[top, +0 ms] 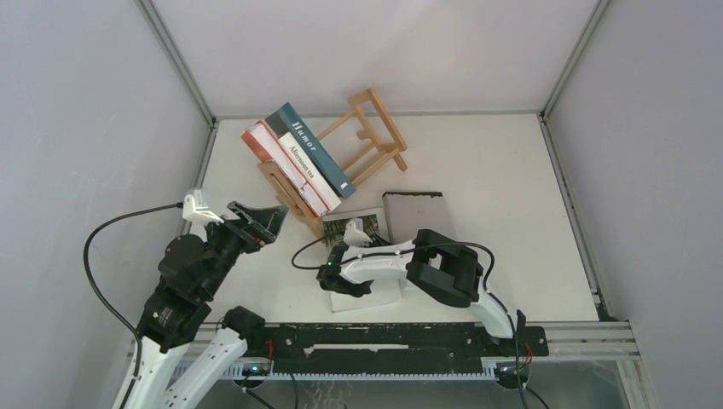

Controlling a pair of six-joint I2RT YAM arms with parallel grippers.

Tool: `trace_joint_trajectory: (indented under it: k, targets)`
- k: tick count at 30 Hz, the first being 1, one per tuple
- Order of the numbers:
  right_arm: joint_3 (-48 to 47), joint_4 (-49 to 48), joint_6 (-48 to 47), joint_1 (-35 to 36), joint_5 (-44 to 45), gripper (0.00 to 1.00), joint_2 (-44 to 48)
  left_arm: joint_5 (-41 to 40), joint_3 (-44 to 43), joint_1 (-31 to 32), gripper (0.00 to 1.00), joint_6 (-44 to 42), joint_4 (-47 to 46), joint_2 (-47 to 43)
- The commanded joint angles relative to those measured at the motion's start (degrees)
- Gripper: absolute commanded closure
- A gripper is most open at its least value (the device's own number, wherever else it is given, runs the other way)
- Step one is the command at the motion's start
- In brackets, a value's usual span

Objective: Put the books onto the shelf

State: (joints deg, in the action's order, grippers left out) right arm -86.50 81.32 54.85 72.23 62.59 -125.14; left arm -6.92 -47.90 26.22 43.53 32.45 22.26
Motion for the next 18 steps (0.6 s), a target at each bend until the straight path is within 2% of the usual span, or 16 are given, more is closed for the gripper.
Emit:
trace_joint_trajectory:
  k: [1,9,18]
  targets:
    - [-0.05,1.57,4.71,0.58,1.03,0.75,4.68,-0.32,-2.09,-0.38,0.10,0.41,-0.75,-0.02]
    - [-2.06,10.01,9.33,1.98,3.24,0.76,11.78,-1.53,-4.32,-0.33,0.10,0.52,0.16,1.24]
    - [-4.49,10.20,5.97,2.38,3.78,0.74,26.16,-3.01,-6.54,-0.38,0.11,0.03,-0.16,3.57]
